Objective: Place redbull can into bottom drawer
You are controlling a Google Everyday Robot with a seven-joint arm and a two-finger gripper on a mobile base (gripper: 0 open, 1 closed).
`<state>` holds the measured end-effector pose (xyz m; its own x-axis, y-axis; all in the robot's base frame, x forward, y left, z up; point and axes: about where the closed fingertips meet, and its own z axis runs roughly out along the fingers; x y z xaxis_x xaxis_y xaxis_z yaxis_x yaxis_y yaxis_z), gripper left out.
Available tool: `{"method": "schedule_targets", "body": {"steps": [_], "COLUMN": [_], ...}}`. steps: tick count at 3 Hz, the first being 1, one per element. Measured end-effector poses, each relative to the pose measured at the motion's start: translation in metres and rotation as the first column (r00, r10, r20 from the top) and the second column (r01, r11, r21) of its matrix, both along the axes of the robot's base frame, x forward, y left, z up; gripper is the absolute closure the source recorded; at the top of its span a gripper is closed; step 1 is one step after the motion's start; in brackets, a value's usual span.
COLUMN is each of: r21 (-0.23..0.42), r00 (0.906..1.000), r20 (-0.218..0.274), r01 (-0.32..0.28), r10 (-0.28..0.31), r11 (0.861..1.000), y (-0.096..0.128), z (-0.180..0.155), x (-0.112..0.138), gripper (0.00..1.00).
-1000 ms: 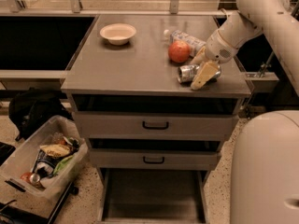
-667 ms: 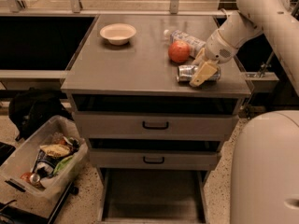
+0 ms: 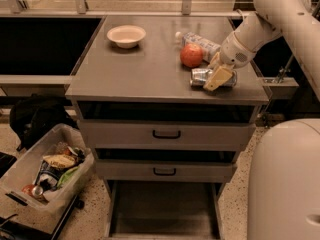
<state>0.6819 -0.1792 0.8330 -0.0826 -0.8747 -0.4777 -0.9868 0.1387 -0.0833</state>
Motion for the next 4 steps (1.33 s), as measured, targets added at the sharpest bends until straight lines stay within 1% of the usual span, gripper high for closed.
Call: {"method": "schedule_targets", "body": {"steps": [1,2,3,4], "r21": [-0.014,0.009,0.096,0.122], "r00": [0.9986,0.9863,0.9621,0.9676], "r20": [0.050,0.145,0.239,0.201], "r01": [0.020,0.078,0.111,0.130], "r10": [-0.019,-0.078,-0.131,-0.153], "r11": [1.000,0.997,0.989,0.984], "y": [-0.011,-0.022,-0.006,0.001], "z": [0.018,0.060,0.114,0.103], "x": [-0.017,-0.065,-0.135,-0.208], "gripper": [1.00,1.00,1.00,1.00]}}
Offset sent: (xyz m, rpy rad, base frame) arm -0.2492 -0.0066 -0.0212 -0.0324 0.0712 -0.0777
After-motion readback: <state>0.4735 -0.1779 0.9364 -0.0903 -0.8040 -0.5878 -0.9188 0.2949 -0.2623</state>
